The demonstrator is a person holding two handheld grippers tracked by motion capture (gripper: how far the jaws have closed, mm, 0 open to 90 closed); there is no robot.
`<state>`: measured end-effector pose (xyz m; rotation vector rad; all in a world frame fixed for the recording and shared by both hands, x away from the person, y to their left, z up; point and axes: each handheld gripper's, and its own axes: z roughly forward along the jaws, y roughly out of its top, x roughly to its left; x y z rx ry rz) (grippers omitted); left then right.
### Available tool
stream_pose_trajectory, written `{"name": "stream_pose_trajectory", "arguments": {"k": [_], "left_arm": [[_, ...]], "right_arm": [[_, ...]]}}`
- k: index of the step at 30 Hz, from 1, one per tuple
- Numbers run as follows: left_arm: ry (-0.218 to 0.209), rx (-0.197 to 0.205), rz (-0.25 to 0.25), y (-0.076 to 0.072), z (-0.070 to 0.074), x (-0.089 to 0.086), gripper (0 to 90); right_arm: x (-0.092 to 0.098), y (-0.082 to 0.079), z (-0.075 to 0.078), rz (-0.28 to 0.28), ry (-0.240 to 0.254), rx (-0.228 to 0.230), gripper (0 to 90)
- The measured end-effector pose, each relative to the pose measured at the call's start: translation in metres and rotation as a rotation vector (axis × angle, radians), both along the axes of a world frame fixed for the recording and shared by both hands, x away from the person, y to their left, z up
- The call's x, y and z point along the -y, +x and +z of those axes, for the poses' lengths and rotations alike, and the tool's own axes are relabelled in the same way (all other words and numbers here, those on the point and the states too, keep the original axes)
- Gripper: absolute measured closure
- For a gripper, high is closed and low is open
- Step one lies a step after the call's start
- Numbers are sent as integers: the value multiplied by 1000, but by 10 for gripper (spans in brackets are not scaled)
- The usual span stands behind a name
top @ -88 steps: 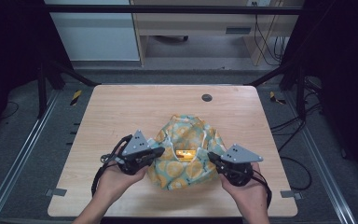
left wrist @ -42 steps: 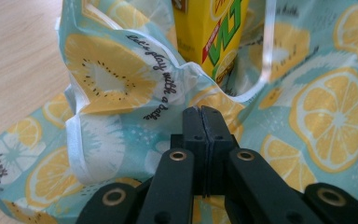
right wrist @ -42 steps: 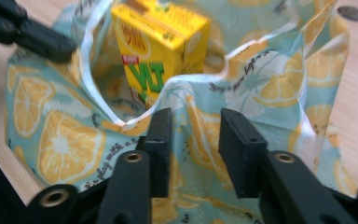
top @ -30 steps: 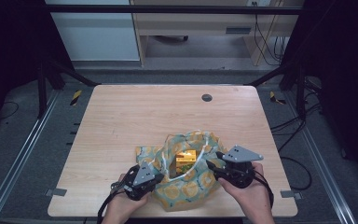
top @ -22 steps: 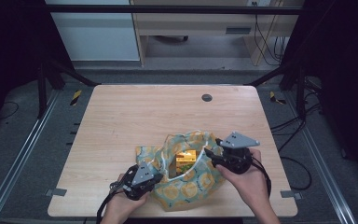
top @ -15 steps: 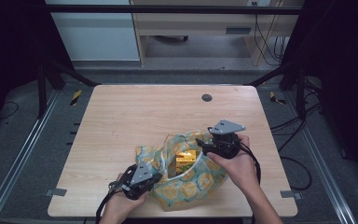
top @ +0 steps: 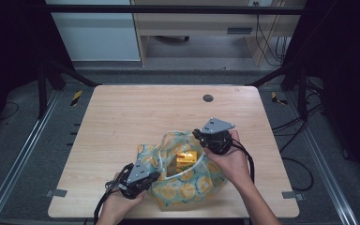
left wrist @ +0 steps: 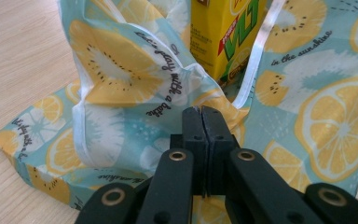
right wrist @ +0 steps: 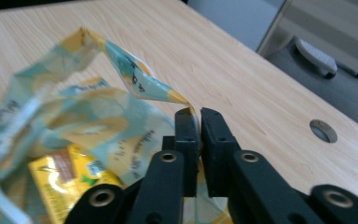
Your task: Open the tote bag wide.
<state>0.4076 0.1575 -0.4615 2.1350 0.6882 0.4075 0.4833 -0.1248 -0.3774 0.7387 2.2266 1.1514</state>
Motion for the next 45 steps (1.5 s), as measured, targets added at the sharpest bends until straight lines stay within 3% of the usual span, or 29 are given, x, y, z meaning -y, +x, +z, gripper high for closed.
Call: {"name": "stream_pose_trajectory", "arguments": {"k": [5, 7, 10, 17, 22, 26, 31, 34, 42, 45], "left_arm": [[-6, -2, 14, 0, 2, -4, 890], [-30, -15, 18, 1, 3, -6, 886], [-7, 1, 16, -2, 5, -6, 874], [-42, 16, 38, -10, 15, -17, 686], [-72, 66, 52, -21, 41, -32, 618], [-77, 108, 68, -16, 61, -33, 588], [-108, 115, 95, 6, 76, -21, 585], [-93, 109, 89, 18, 80, -5, 577], [-99, 32, 107, 38, 71, 29, 434], [-54, -2, 106, 37, 61, 37, 383]], "right_arm": [[8, -29, 8, 59, 31, 14, 887], [12, -43, 5, 76, 33, 8, 890], [17, -60, -4, 111, 52, -16, 894], [14, -90, -26, 186, 29, -56, 897], [11, -96, -43, 207, -9, -89, 898], [9, -100, -54, 229, -38, -125, 898], [8, -105, -66, 247, -66, -164, 897], [6, -106, -72, 257, -88, -182, 897], [5, -111, -84, 287, -120, -217, 893], [4, -112, -88, 293, -123, -224, 884]]}}
